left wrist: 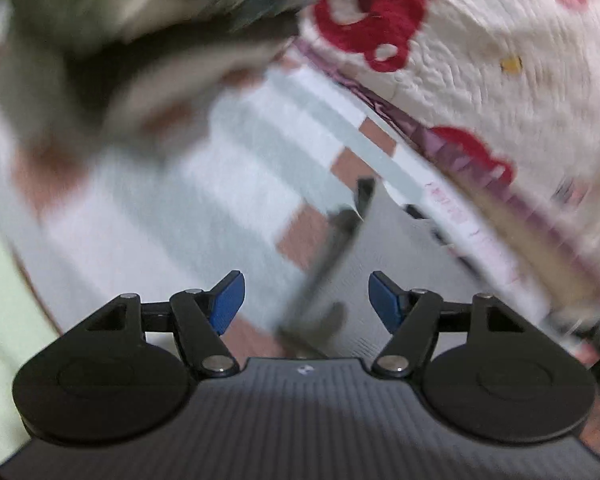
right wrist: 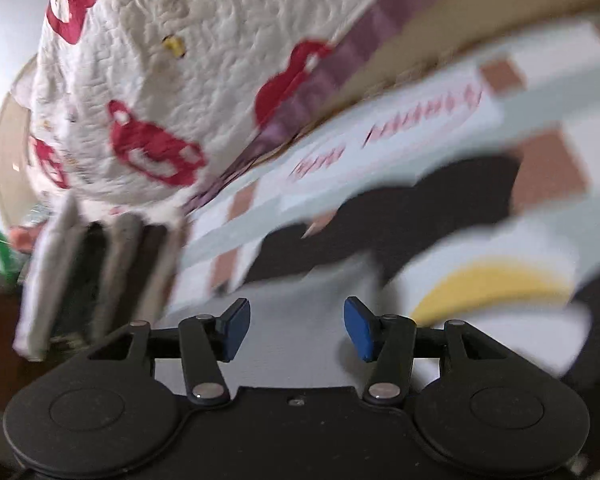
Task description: Fold clothes
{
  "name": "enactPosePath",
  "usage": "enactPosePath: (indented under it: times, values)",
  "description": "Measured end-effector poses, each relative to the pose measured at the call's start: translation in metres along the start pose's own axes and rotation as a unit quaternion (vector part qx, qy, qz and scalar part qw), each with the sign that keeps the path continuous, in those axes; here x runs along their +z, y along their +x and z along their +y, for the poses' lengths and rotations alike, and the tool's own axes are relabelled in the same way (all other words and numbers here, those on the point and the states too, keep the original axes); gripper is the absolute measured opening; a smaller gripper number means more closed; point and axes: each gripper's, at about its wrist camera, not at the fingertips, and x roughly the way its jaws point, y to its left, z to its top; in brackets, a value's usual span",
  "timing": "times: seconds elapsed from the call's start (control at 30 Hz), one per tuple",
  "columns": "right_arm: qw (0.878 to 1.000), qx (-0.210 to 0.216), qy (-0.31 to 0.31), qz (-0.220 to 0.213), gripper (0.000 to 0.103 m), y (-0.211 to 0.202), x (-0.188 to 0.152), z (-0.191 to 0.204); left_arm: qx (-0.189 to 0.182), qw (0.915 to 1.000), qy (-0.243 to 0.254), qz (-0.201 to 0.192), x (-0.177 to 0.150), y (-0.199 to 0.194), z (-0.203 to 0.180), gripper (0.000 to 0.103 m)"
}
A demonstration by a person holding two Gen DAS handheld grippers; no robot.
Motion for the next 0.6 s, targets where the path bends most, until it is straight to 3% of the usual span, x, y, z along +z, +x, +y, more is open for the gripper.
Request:
enactPosePath:
  times: [0.07,0.13,0.27,0.37,0.47,0.53,0.6]
  values:
    - [0.998,0.022,0.053,0.018,0.058,-0.005,-0.027,-0.005,-0.046,0.9955,-0.081,0.019,-0.010,-0.001,0.018,0.066]
    - [0.994,0.034,0.103,0.026,0.058,-0.012,-0.055,-0.012,-0.068,0.9897,-0.121,0.035,-0.019,0.008,0.022,0.066]
    - [0.987,0.015,0.153,0.047,0.058,-0.011,-0.104,-0.029,-0.040,0.9950,-0.084,0.034,-0.028,0.025,0.004,0.066]
    - [0.982,-0.007,0.183,0.038,0.058,0.001,-0.121,-0.040,-0.004,0.9984,-0.057,-0.001,-0.027,0.032,-0.001,0.068]
    - [0.975,0.010,0.220,0.028,0.057,0.012,-0.126,-0.038,0.017,0.9990,-0.008,-0.040,-0.023,0.034,-0.002,0.066]
    - [0.970,0.005,0.243,-0.023,0.056,0.016,-0.131,-0.036,0.029,0.9979,0.022,-0.054,-0.022,0.037,-0.007,0.066]
    - [0.957,0.004,0.275,-0.092,0.055,0.018,-0.140,-0.036,0.034,0.9971,0.028,-0.062,-0.019,0.041,-0.010,0.060]
